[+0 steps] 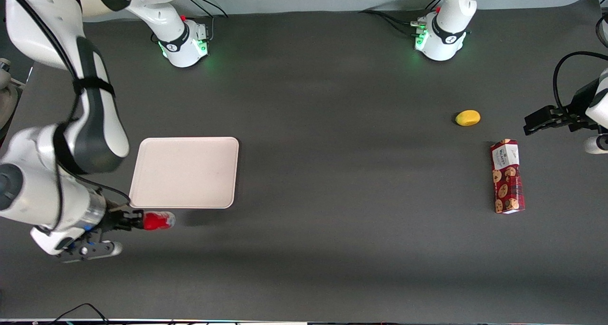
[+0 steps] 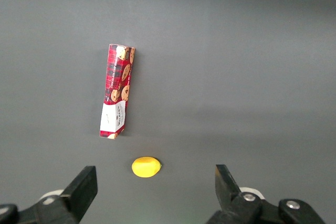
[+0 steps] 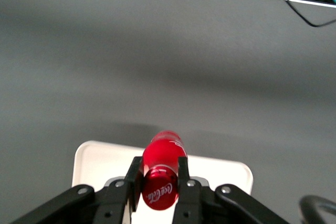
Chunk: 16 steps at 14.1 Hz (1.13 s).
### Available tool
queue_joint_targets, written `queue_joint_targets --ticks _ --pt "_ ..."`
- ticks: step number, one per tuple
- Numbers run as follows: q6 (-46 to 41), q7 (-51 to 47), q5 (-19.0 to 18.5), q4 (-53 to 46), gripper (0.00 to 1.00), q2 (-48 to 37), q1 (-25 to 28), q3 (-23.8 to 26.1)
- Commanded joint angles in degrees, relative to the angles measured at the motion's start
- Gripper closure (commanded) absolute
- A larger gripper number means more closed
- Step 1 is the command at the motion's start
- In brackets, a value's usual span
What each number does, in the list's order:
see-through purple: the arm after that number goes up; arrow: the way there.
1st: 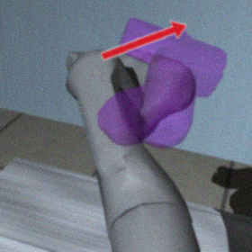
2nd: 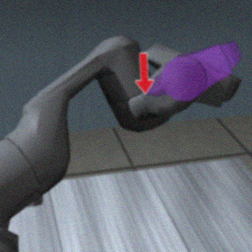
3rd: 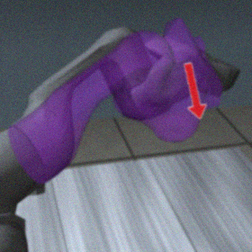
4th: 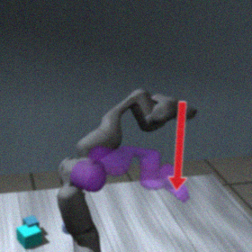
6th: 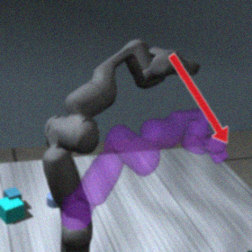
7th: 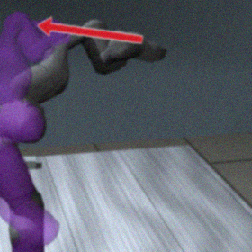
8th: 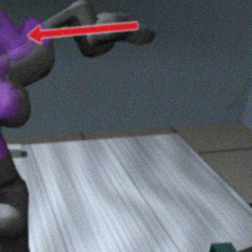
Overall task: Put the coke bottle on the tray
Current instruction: 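Lift the red bottle and carry it toward the tray's edge, then lower the bottle onto the tray and open the right gripper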
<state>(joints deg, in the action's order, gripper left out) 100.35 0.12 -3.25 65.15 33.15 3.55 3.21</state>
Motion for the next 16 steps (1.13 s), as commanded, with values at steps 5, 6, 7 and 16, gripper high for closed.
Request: queue_joint_targets --ticks 5,6,7,16 --pt "-20.0 1.2 -1.8 1.6 1.00 -16.1 0.0 0.3" --pt "-20.7 1.2 -1.8 4.3 1.00 -18.1 -0.3 0.1" --pt "-20.4 1.2 -1.8 7.7 1.00 -20.2 -0.5 -0.2" --pt "13.6 6.0 -1.3 44.2 1.00 -29.9 -1.1 -6.6"
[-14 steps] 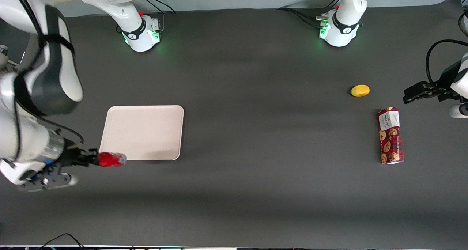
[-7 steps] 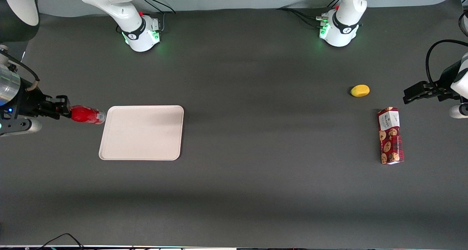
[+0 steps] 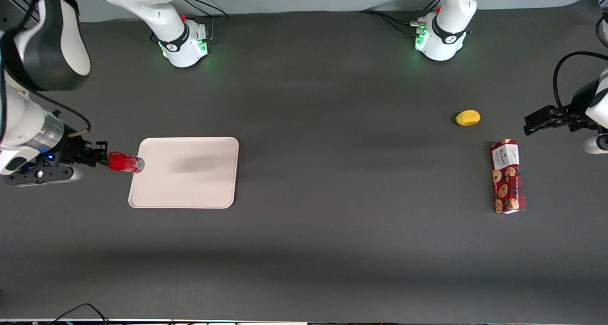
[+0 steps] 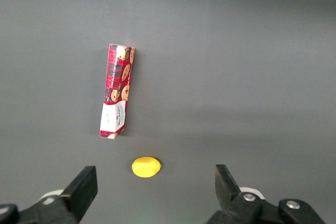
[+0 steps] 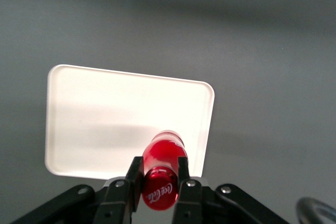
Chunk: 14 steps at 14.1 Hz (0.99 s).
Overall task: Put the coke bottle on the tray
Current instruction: 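Lower the bottle onto the tray and open the right gripper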
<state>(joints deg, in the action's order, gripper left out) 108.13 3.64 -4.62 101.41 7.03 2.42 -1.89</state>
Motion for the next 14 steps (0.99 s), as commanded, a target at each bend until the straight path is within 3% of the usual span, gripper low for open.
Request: queue_joint_targets --ticks 1,6,13,14 --pt "8.0 2.5 0.0 10.2 1.00 -3.8 0.0 -1.8" --pt "20.4 2.4 2.1 22.8 1.00 -5.4 -0.1 -2.5" --pt "25.8 2.5 2.1 25.3 1.00 -4.1 -0.7 -2.8" --pt "25.8 2.5 2.1 25.2 0.73 -4.1 -0.7 -2.8"
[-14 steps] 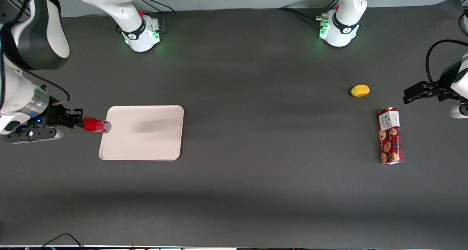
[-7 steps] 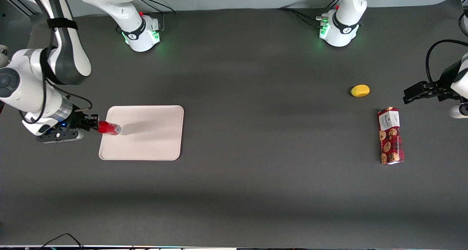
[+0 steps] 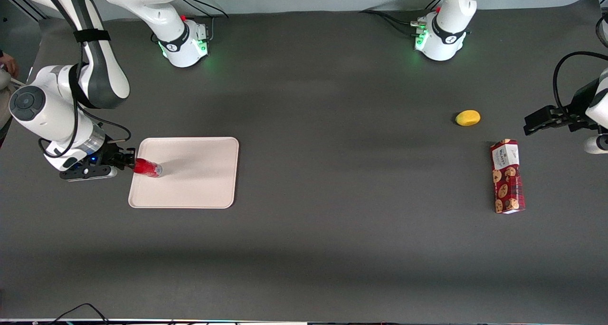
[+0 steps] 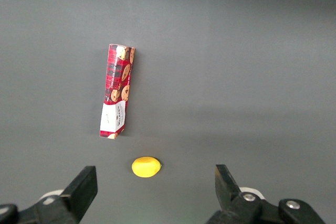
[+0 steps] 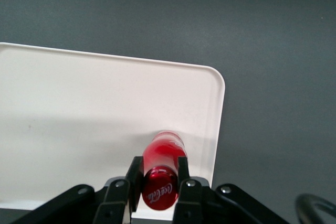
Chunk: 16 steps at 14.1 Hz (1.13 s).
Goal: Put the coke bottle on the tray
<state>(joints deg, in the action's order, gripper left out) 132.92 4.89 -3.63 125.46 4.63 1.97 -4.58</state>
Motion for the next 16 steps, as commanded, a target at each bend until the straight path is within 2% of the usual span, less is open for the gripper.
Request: queue_joint_targets --ticks 1,2,6,13,16 --pt "1.0 1.3 1.1 1.1 0.15 -1.6 -0.3 -0.2" --pt "1.0 1.3 1.1 1.0 0.03 -1.6 -0.2 -0.2" --pt "-1.3 0.3 1.1 -1.2 0.00 -3.0 0.5 -0.1" --pt "-37.7 -2.8 1.4 -28.6 0.00 -5.4 0.8 3.8" --pt "-49.3 -5.2 1.8 -37.8 0.00 -4.9 1.2 5.0"
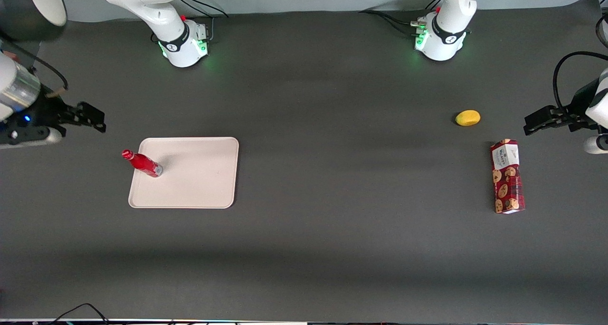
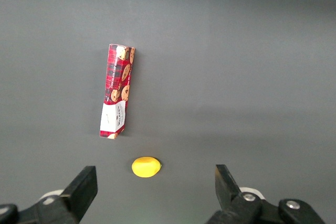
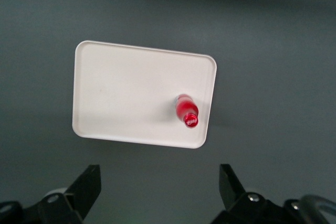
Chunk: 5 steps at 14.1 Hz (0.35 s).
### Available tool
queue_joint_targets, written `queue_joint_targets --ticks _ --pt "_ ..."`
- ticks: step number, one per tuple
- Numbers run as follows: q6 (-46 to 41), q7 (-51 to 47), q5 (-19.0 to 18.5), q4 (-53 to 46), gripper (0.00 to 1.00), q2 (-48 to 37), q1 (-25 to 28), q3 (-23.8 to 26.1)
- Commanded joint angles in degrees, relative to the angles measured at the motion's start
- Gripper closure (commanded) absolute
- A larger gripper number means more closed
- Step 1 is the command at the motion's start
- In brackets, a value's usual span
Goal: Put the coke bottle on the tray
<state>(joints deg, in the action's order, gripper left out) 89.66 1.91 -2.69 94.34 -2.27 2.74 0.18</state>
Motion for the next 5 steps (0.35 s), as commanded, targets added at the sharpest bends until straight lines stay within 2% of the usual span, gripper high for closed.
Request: queue_joint_targets --ticks 1,2,5 --pt "-8.7 -2.3 1.6 -9.1 0.00 2.1 0.5 0.3" --pt "-10.7 -3.2 3.4 -11.1 0.00 2.3 0.5 0.2" --pt "-12.3 -6.7 4.1 -12.8 0.00 2.3 0.3 0.1"
